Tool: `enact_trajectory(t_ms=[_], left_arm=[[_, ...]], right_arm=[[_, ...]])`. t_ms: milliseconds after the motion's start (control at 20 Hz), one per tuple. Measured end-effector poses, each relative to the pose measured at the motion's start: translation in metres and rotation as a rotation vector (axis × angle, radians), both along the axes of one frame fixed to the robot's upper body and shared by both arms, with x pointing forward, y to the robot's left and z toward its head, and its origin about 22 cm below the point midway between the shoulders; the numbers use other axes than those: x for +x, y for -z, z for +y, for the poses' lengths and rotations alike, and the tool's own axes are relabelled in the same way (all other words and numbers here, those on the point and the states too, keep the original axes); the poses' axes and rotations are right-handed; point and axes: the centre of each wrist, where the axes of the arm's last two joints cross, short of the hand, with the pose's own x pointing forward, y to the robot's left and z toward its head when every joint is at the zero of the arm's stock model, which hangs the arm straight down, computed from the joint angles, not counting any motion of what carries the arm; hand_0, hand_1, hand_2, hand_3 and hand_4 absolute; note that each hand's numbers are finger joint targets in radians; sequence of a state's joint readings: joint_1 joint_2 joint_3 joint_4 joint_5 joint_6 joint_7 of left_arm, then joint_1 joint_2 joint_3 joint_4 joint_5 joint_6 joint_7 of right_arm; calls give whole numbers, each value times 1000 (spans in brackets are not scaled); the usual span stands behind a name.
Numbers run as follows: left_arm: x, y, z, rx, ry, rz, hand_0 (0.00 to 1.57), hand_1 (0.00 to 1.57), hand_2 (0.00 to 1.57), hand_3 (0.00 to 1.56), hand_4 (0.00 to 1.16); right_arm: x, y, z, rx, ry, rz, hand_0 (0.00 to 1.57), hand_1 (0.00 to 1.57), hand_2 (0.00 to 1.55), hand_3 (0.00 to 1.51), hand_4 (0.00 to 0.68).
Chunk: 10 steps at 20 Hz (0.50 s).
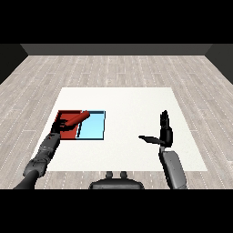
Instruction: Pick the red can and put it in the red box
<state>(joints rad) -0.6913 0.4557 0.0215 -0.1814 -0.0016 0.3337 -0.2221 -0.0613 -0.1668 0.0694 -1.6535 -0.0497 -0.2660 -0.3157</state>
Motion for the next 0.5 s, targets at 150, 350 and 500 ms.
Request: enact_trajectory(t_ms=[150, 350, 500], left_arm=[[-1, -2, 7, 10, 74, 82, 0, 0, 0, 0, 270], [6, -14, 13, 79, 83, 163, 0, 0, 0, 0, 0], [8, -16, 13, 89, 49, 153, 0, 0, 0, 0, 0]], right_arm=[[5, 2, -5, -2, -4, 0, 0, 0, 0, 0, 0], [3, 1, -3, 6, -10, -12, 0, 0, 0, 0, 0], [1, 3, -9, 16, -21, -19, 0, 0, 0, 0, 0]])
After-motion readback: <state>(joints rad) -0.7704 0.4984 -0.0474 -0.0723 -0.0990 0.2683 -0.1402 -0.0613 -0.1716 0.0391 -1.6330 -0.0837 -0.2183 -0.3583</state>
